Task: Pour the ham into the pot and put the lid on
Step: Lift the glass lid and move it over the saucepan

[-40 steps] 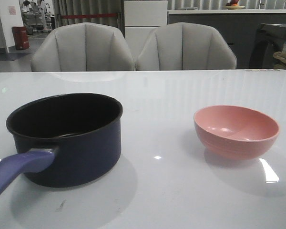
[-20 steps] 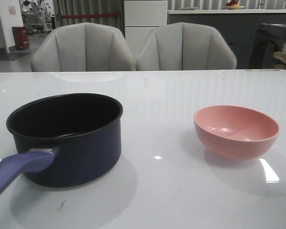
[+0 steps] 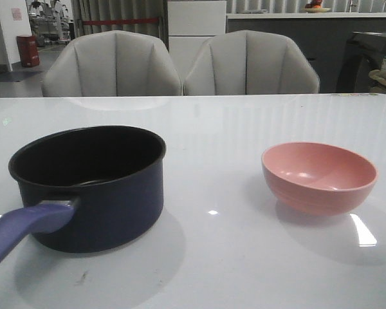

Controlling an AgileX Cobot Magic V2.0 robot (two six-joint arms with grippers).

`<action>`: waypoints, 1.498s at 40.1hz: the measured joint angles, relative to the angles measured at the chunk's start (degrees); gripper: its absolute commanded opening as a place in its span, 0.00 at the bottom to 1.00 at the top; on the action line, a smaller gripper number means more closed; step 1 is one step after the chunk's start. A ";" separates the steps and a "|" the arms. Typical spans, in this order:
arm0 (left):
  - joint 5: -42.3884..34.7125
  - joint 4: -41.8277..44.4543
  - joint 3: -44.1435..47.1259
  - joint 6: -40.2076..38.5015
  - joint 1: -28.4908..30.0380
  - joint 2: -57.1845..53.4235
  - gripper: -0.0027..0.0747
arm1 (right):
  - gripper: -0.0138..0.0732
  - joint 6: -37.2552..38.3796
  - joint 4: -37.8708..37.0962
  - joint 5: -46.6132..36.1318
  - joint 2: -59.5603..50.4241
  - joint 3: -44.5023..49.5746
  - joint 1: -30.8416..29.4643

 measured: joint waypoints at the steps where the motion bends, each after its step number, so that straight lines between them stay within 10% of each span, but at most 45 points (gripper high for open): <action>1: 0.09 0.17 0.00 0.00 0.00 0.30 0.79 | 0.34 0.00 0.00 0.00 0.00 0.00 0.00; 15: 0.50 0.99 -0.65 -0.50 0.34 0.59 0.18 | 0.34 0.00 0.00 0.00 0.00 0.00 0.00; 60: 5.93 -0.44 -10.84 8.19 0.09 -5.37 0.18 | 0.34 0.00 0.00 0.00 0.00 0.08 0.00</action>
